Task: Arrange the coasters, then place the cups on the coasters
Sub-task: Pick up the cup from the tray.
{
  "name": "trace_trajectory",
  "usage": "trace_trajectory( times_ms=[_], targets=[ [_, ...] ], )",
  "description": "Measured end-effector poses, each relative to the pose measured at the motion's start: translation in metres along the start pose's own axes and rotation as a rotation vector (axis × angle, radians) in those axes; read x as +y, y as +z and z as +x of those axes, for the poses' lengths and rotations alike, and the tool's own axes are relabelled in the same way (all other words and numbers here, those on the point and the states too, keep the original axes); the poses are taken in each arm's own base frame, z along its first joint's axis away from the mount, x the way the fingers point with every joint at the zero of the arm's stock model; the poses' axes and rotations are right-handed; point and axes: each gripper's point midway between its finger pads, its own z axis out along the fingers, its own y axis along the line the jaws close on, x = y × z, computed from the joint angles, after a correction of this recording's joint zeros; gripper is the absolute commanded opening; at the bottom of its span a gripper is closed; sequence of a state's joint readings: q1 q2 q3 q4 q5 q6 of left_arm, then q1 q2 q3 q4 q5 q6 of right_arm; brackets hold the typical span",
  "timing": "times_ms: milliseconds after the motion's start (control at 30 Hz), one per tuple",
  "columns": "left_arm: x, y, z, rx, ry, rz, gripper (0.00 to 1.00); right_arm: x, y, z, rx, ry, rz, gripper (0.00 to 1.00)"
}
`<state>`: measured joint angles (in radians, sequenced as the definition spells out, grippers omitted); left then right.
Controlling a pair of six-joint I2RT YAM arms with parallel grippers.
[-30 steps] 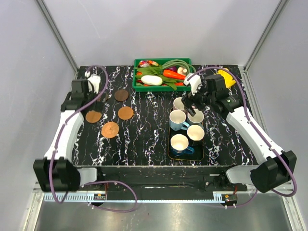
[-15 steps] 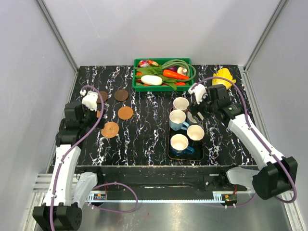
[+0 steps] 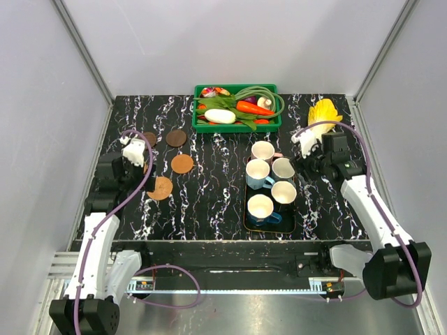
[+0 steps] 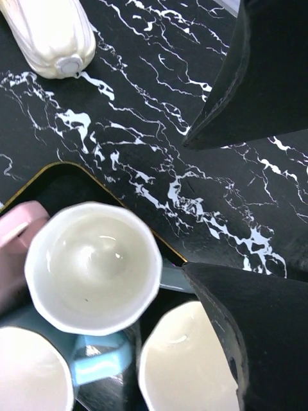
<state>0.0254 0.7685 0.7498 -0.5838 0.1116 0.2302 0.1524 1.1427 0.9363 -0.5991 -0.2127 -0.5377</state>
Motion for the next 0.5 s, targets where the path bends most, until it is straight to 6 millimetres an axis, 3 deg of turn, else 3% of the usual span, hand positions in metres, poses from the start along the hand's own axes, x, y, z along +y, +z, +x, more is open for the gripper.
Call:
trace_trajectory(
  times_ms=[300,500],
  targets=[
    [-0.003,0.002,0.002,0.003,-0.003,0.015,0.99,0.034,-0.037,0.016,-0.085,-0.104,-0.072,0.78],
    [-0.003,0.006,0.004,0.017,-0.006,0.018,0.99,0.068,-0.049,0.042,-0.077,-0.151,-0.196,0.83]
  ],
)
